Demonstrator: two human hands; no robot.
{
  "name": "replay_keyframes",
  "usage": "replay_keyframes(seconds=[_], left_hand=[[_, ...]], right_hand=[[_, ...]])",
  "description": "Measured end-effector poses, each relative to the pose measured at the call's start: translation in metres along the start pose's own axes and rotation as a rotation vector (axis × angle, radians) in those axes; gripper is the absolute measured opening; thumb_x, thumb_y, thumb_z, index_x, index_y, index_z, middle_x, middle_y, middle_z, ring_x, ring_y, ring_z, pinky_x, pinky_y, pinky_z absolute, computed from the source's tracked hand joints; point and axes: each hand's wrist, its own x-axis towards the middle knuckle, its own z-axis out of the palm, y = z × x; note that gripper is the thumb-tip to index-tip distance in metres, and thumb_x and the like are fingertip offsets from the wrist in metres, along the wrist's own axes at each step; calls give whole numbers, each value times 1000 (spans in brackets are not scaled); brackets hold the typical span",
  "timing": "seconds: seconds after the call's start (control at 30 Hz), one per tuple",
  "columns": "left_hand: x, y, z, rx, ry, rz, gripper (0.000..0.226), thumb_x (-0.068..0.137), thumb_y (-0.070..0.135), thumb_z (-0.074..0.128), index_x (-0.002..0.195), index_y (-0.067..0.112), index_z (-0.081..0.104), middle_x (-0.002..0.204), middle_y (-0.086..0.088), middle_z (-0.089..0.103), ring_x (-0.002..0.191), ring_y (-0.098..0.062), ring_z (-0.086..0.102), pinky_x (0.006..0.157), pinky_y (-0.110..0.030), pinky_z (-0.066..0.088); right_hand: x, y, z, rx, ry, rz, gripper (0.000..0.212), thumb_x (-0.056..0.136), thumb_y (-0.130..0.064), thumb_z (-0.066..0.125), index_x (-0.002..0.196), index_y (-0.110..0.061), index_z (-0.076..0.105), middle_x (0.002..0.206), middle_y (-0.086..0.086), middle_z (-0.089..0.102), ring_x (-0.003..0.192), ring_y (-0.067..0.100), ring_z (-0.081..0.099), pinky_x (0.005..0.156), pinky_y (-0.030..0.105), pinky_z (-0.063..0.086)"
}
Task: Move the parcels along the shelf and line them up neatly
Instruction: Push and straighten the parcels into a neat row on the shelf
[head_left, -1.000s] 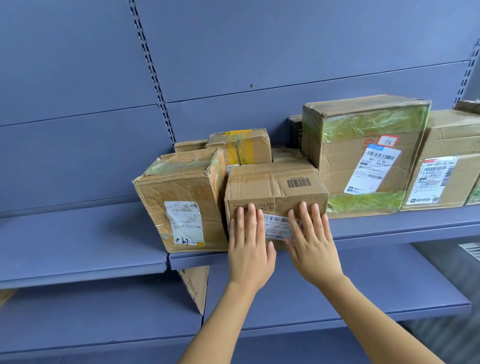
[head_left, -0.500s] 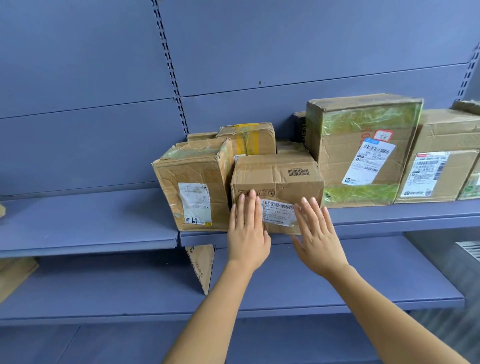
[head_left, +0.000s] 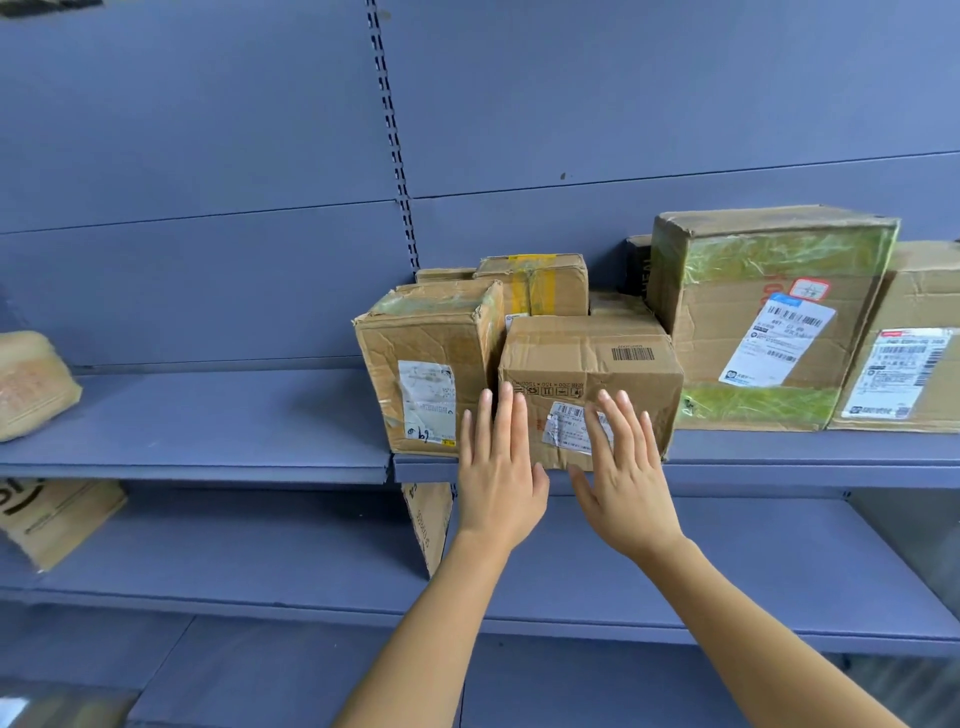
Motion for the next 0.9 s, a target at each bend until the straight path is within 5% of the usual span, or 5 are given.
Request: replay_keyframes(seconds=[0.13,0.47,0.73,0.9], left_hand=[[-3,-37,-10,50,25,-68,83,81,42,55,148,4,24,157,-13,21,145,-30,17,115,-48,21],[-41,-233,-43,219,-10,-327,78,83,42,57,147,6,31,155,-13,26,142,-29,28,113,-49,28],[-96,-392,-73,284,-70,-515,69,84,41,34,143,4,38,151,-15,34,136,-32,39,107,-50,36],[-130,-465,-90,330,-72,-633,71,80,40,49,140,3,42,149,-15,38,132,-31,44,106,-50,37]], right_hand=[[25,-44,12,108,62,-158,50,89,-21,43,135,-1,43,146,12,31,141,34,26,117,48,18],[98,-225,83,418,-10,-247,47,89,-20,46,132,-3,49,136,13,45,135,33,37,110,43,35],[142,-383,138,604,-80,-283,45,85,-21,45,129,-9,47,131,9,50,125,26,40,90,41,46],[158,-460,169,684,-128,-303,45,85,-21,49,128,-10,47,128,8,51,118,25,42,84,40,49]])
